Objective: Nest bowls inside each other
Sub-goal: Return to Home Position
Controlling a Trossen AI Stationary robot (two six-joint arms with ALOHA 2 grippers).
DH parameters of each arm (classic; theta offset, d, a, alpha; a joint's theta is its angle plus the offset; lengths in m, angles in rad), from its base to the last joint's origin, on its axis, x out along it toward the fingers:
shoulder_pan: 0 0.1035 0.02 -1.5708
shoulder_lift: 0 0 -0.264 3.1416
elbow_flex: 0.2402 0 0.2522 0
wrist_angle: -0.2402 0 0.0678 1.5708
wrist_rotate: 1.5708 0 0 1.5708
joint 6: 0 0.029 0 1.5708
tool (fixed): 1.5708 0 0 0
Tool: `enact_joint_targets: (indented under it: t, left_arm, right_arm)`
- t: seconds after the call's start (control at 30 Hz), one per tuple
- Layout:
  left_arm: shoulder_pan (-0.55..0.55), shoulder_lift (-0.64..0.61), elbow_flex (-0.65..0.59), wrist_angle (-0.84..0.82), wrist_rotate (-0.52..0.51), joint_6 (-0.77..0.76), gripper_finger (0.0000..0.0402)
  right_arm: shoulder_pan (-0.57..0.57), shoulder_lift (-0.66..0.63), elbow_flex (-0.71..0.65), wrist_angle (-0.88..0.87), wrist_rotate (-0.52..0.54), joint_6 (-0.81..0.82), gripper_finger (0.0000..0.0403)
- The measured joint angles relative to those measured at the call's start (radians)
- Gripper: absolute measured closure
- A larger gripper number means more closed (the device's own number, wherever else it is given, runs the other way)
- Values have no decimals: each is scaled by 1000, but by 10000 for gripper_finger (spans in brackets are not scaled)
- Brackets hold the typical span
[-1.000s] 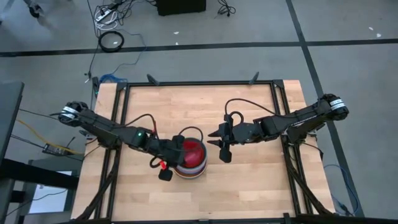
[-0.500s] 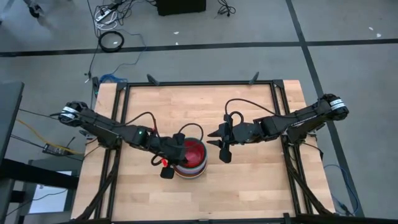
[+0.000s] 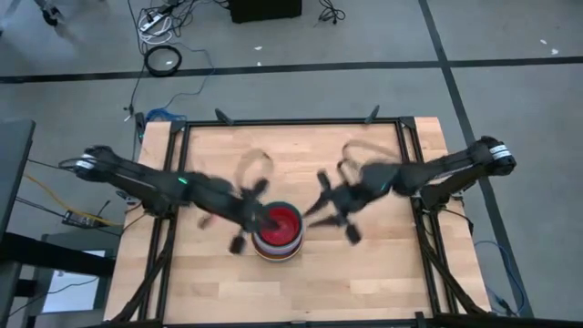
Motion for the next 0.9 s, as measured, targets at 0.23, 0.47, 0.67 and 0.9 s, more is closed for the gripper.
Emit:
enact_joint_targets:
  t: [0.23, 0.47, 0.67, 0.9]
  left_arm:
    - [106, -318, 29, -19, 74, 198, 367]
    - [145, -574, -14, -282, -52, 128, 367]
    - [145, -823, -123, -277, -94, 78, 367]
    - [144, -1001, -207, -276, -167, 66, 367]
  right_arm:
    - [-175, -170, 117, -165, -204, -150, 292]
    - [-247, -375, 127, -459, -176, -171, 292]
    - [-244, -523, 127, -486, -151, -148, 292]
    - [-247, -646, 127, -537, -117, -129, 293]
